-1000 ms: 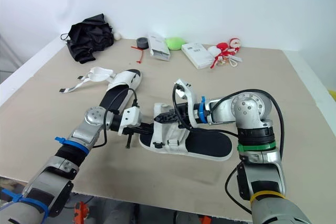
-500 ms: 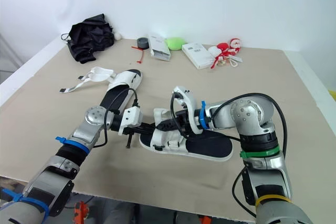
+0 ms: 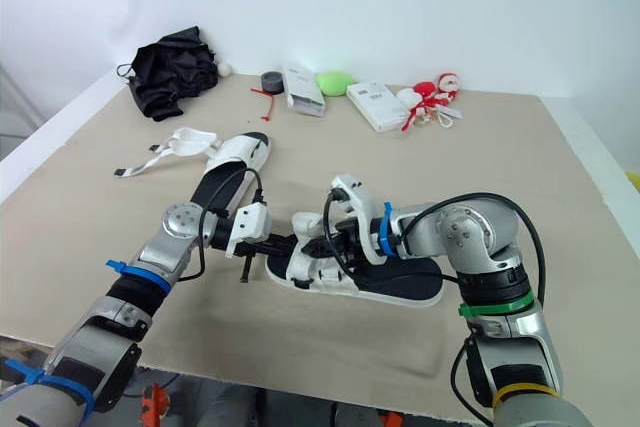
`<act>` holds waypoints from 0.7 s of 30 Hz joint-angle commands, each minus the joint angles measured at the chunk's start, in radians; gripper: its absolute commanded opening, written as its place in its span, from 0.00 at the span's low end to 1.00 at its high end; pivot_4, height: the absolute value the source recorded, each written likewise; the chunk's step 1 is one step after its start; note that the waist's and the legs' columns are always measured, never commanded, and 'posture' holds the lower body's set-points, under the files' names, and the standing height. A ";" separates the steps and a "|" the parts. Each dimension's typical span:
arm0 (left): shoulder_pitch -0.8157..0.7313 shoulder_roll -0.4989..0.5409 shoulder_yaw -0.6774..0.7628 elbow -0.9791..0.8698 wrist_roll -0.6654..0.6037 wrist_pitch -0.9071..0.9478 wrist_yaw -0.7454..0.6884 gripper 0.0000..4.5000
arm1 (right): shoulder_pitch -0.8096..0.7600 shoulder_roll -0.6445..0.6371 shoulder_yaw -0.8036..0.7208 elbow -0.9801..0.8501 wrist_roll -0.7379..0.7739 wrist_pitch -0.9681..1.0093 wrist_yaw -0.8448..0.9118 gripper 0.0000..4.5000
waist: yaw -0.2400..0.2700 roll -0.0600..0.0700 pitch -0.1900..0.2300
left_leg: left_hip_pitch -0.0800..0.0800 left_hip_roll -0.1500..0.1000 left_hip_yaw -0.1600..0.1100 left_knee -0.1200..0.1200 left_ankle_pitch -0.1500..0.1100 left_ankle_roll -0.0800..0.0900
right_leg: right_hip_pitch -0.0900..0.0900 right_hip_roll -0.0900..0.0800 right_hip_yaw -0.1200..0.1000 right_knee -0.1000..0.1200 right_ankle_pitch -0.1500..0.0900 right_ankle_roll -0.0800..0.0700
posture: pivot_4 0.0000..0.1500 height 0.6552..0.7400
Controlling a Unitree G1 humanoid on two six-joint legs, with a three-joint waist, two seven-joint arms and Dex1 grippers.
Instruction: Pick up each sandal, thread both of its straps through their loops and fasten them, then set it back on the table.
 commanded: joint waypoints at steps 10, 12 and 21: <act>0.055 0.007 -0.094 0.127 0.103 0.024 0.005 0.00 | 0.103 -0.090 0.082 -0.147 -0.106 -0.253 0.156 0.01 | 0.000 -0.001 0.001 | 0.000 0.000 0.000 0.000 0.001 -0.002 | 0.000 0.000 0.000 0.000 -0.001 0.002 | 1.00 0.91; 0.055 0.007 -0.094 0.126 0.103 0.024 0.004 0.00 | 0.114 -0.097 0.093 -0.153 -0.128 -0.287 0.167 0.01 | 0.000 -0.001 0.001 | 0.000 0.000 0.000 0.000 0.002 -0.003 | 0.000 0.000 0.000 0.000 -0.001 0.002 | 1.00 0.91; 0.048 0.007 -0.094 0.130 0.103 0.023 0.004 0.00 | 0.153 -0.084 0.106 -0.155 -0.240 -0.473 0.195 0.01 | 0.000 -0.002 0.002 | 0.000 0.000 -0.001 0.000 0.003 -0.005 | 0.000 0.000 -0.001 0.000 -0.001 0.002 | 1.00 0.91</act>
